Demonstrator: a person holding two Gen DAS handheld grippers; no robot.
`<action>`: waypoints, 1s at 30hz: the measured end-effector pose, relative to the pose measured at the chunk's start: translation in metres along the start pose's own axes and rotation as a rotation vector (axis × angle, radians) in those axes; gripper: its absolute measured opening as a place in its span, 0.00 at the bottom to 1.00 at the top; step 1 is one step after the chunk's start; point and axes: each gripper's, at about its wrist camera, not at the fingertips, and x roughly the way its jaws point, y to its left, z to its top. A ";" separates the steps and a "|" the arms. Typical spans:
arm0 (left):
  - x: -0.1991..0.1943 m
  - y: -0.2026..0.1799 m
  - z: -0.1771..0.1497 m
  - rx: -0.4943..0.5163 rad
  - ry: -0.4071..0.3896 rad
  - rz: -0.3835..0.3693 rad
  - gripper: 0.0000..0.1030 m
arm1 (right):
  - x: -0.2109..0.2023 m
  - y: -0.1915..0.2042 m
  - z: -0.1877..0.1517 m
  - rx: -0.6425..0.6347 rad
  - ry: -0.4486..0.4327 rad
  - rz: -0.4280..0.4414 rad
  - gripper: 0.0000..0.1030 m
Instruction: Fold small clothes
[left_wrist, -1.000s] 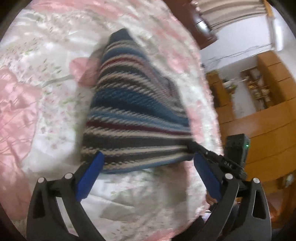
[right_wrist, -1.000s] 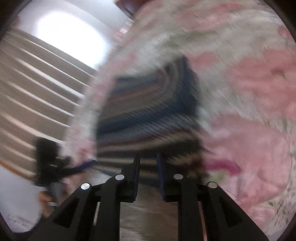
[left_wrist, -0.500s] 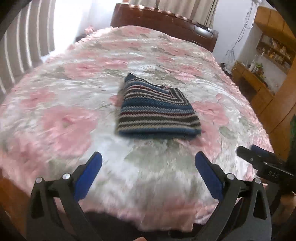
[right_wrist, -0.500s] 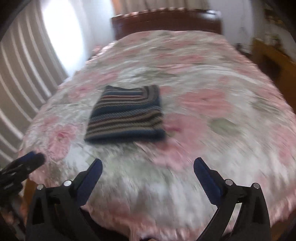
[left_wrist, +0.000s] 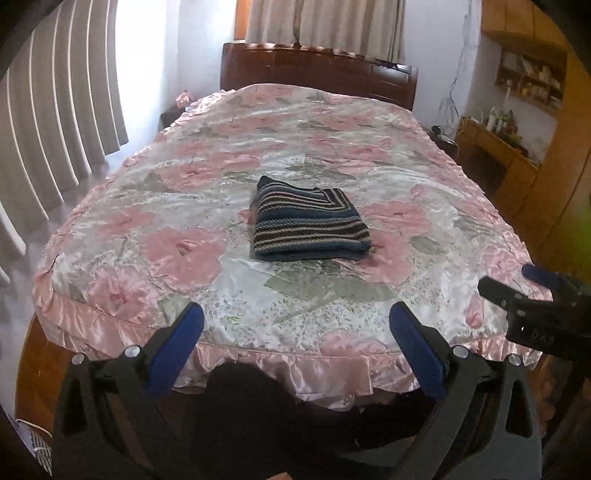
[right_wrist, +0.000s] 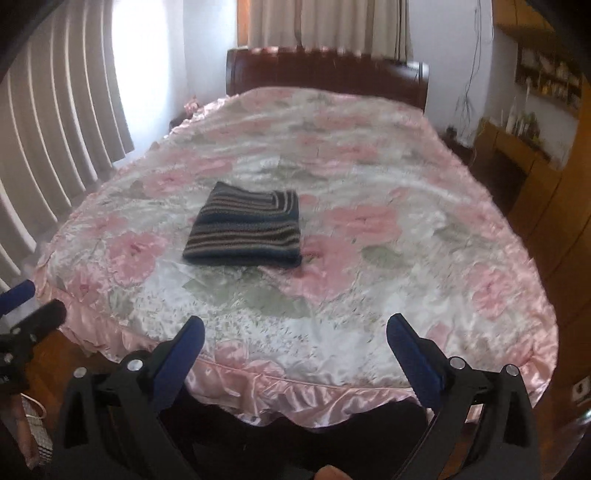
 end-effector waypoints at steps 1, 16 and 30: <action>0.000 -0.001 -0.001 -0.002 0.003 0.000 0.97 | -0.004 0.001 0.000 0.002 -0.007 0.009 0.96; 0.004 -0.009 -0.003 -0.013 0.036 0.003 0.97 | -0.017 0.019 -0.001 -0.039 -0.022 0.007 0.96; 0.013 -0.005 0.000 -0.041 0.055 0.018 0.97 | -0.016 0.024 -0.003 -0.043 -0.012 0.024 0.96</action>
